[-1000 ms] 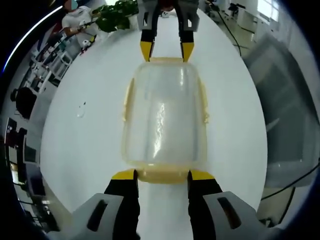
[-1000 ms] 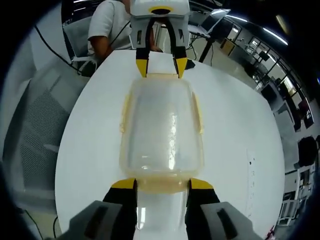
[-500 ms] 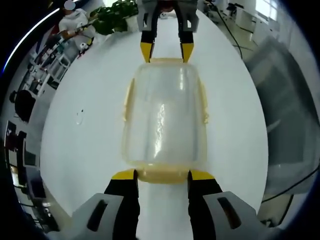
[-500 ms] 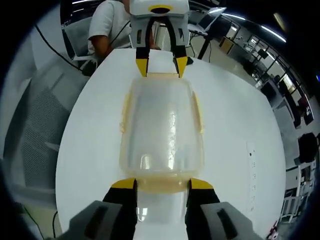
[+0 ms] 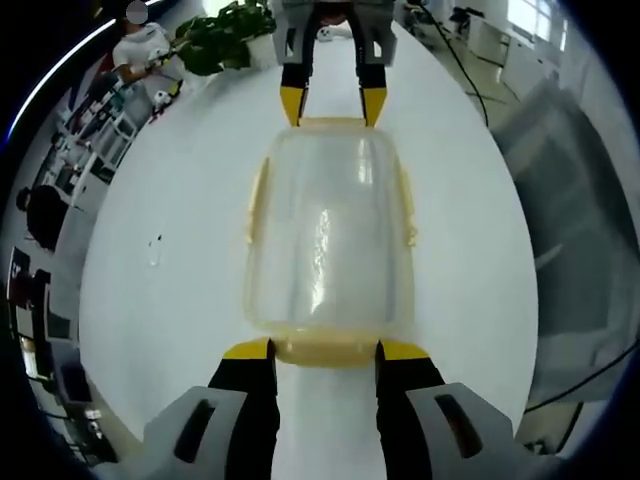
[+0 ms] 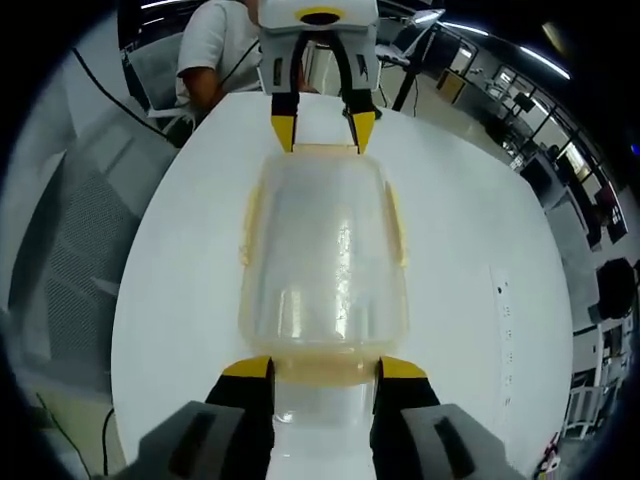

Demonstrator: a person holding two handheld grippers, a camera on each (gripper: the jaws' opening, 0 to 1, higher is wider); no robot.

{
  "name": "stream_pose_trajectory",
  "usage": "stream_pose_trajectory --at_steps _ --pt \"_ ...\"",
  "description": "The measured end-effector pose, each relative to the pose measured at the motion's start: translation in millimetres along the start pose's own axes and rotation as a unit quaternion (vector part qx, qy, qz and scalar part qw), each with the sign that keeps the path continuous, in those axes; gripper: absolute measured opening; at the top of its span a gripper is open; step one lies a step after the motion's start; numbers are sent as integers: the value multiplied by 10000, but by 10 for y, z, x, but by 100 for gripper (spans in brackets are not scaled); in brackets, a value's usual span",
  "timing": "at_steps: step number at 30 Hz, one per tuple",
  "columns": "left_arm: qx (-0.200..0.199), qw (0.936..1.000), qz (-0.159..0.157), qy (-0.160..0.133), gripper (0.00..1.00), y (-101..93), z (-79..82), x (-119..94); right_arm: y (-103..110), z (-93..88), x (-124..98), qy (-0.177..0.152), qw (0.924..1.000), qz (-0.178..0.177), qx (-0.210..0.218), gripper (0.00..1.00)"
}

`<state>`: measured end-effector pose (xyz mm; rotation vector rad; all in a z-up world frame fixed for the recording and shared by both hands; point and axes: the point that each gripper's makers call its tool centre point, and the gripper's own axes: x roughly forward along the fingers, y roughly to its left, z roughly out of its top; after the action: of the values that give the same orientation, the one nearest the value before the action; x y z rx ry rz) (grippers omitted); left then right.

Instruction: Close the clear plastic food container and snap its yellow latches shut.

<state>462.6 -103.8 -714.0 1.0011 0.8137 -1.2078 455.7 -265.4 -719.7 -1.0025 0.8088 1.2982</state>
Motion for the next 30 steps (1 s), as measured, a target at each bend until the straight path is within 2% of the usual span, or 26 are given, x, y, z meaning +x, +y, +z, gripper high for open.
stream_pose_trajectory --at_steps 30 --pt "67 9998 -137 -93 35 -8 432 242 15 -455 -150 -7 9999 35 142 35"
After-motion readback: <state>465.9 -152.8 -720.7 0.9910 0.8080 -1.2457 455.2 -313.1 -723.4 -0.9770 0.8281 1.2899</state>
